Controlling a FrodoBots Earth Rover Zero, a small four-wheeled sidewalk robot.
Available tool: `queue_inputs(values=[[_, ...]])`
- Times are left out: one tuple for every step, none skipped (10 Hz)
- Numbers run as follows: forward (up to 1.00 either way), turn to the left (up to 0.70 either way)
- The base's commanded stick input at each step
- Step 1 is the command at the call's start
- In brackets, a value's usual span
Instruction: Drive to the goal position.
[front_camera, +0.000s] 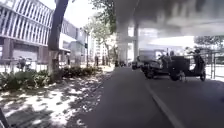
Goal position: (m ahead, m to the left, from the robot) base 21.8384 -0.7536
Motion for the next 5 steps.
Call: queue_inputs(values=[[0.7,0.0],[0.7,-0.05],[0.7,-0.14],[0.7,-0.13],[0.7,-0.05]])
